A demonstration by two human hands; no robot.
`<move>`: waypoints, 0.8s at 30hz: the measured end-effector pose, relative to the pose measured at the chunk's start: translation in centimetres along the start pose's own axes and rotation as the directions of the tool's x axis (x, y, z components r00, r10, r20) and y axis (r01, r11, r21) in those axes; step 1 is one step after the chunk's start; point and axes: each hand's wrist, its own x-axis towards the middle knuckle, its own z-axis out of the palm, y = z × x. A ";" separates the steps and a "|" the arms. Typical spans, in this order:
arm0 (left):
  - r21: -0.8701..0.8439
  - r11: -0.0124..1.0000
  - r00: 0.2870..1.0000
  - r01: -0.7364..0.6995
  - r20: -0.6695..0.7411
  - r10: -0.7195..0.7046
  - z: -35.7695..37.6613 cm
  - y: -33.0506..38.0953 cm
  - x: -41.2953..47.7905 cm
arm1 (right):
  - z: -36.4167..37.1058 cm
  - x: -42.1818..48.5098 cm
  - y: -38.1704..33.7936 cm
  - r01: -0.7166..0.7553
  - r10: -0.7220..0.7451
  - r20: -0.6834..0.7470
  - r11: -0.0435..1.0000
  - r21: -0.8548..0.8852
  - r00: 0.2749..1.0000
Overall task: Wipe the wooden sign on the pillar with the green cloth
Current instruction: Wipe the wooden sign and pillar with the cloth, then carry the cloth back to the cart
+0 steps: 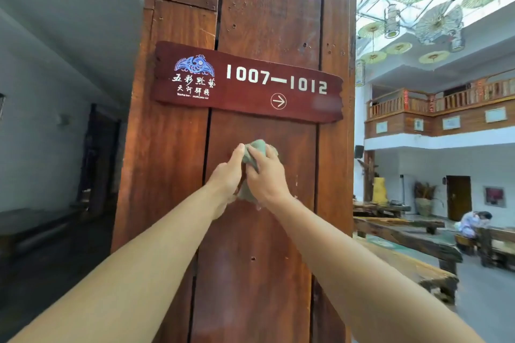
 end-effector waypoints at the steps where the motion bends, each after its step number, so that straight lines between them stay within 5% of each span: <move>1: -0.110 0.992 0.998 0.066 -0.001 -0.067 -0.7 -0.9 -1.2 | 1.6 -3.0 -1.0 0.079 -0.080 0.072 0.997 0.016 0.994; 3: -0.211 0.968 0.983 0.137 -0.088 -0.159 -3.5 -3.7 -3.6 | 4.5 -8.4 -2.7 0.157 -0.176 0.223 0.983 0.098 0.959; 5: -0.229 0.953 0.961 0.196 -0.148 -0.233 -7.0 -7.2 -6.2 | 6.5 -12.8 -3.9 0.085 -0.150 0.340 0.976 0.200 0.928; 12: -0.326 0.872 0.879 0.365 -0.189 -0.439 -18.8 -17.1 -19.9 | 13.4 -25.4 -8.2 -0.513 0.173 0.589 0.712 0.480 0.790; 17: -0.404 0.771 0.782 0.492 -0.182 -0.596 -26.6 -22.5 -30.3 | 19.7 -34.8 -12.5 -0.805 0.191 0.902 0.547 0.230 0.387; 24: -0.543 0.636 0.675 0.549 -0.160 -0.720 -37.0 -29.8 -43.9 | 27.6 -45.5 -18.5 -0.972 0.099 0.995 0.229 -0.046 -0.024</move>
